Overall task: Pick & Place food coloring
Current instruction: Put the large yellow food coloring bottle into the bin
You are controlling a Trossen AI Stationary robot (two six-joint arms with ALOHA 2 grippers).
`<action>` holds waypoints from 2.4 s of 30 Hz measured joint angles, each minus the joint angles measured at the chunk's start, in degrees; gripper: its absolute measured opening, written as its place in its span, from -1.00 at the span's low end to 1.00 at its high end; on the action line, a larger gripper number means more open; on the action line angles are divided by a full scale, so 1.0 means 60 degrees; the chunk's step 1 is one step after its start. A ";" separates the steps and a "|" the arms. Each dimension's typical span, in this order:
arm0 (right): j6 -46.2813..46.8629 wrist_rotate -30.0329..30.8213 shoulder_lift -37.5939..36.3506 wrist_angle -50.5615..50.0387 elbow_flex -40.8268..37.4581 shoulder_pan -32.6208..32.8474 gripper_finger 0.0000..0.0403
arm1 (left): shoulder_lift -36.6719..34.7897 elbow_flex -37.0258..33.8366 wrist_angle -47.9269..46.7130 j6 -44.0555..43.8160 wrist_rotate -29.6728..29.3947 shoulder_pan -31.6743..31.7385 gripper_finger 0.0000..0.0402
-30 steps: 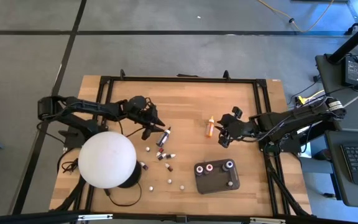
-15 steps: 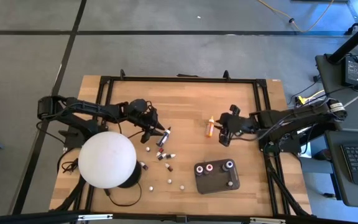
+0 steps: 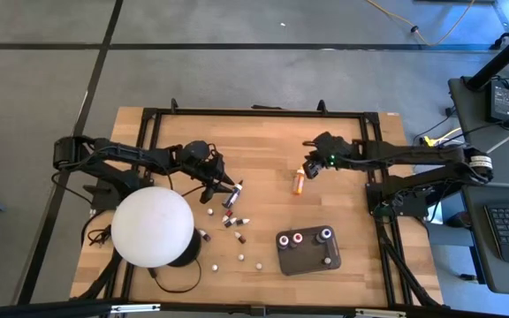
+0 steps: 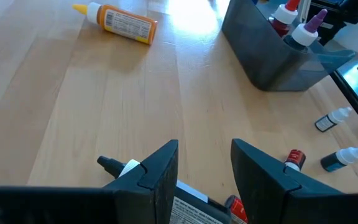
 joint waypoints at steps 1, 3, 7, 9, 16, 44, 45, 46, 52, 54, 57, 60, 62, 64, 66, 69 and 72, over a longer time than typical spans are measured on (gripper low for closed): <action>-0.0087 0.0040 0.0019 -0.0001 0.0000 -0.0045 -0.43 | 0.0000 0.0000 -0.0002 0.0000 0.0000 0.0000 -0.28; -0.0401 -0.0013 0.0026 0.0069 0.0000 -0.0113 -0.43 | 0.0000 0.0000 -0.0004 0.0000 0.0000 0.0000 -0.29; -0.0019 -0.0311 0.0030 0.0000 0.0000 -0.0133 -0.42 | 0.0000 0.0000 -0.0004 0.0000 0.0000 0.0000 -0.29; 0.0084 -0.0487 0.0096 0.0023 0.0000 -0.0133 -0.38 | 0.0000 0.0000 -0.0002 0.0000 0.0000 0.0000 -0.29; 0.1209 -0.0523 0.1075 -0.0012 0.0007 -0.0127 0.04 | 0.0000 0.0000 0.0000 0.0000 0.0000 0.0000 -0.28; 0.4492 -0.0935 0.4316 0.0775 0.0007 -0.0126 0.07 | 0.0000 0.0000 0.0000 0.0255 -0.0004 0.0000 -0.29; 0.4478 -0.0949 0.4417 0.0829 0.0007 -0.0126 0.07 | 0.0000 0.0000 0.0001 0.0259 -0.0004 0.0000 -0.28; 0.4466 -0.0970 0.4524 0.0879 0.0007 -0.0126 0.07 | 0.0000 0.0000 0.0003 0.0259 -0.0004 0.0000 -0.28; 0.4342 -0.0931 0.4826 0.0881 0.0038 -0.0119 0.06 | 0.0000 0.0000 0.0004 0.0259 -0.0004 0.0000 -0.29; 0.4238 -0.0931 0.4838 0.0880 0.0040 -0.0119 0.06 | 0.0000 0.0000 0.0003 0.0259 -0.0004 0.0000 -0.28; 0.4186 -0.0935 0.4844 0.0874 0.0036 -0.0119 0.06 | 0.0000 0.0000 0.0004 0.0259 -0.0004 0.0000 -0.29; 0.4040 -0.0940 0.4849 0.0827 0.0036 -0.0119 0.02 | 0.0000 0.0000 0.0000 0.0262 -0.0004 0.0000 -0.28; 0.3926 -0.0939 0.4850 0.0803 0.0033 -0.0119 -0.04 | 0.0000 0.0000 0.0001 0.0262 -0.0004 0.0000 -0.29; 0.3903 -0.0935 0.4856 0.0768 0.0029 -0.0122 -0.14 | 0.0000 0.0000 0.0003 0.0262 -0.0004 0.0000 -0.28; 0.3735 -0.0929 0.4859 0.0736 0.0022 -0.0126 -0.24 | 0.0000 0.0000 0.0002 0.0262 -0.0004 0.0000 -0.29; 0.3438 -0.0924 0.4864 0.0712 0.0015 -0.0126 -0.38 | 0.0000 0.0000 0.0000 0.0262 -0.0004 0.0000 -0.28; 0.3180 -0.0932 0.4865 0.0716 0.0015 -0.0126 -0.40 | 0.0000 0.0000 0.0001 0.0262 -0.0004 0.0000 -0.29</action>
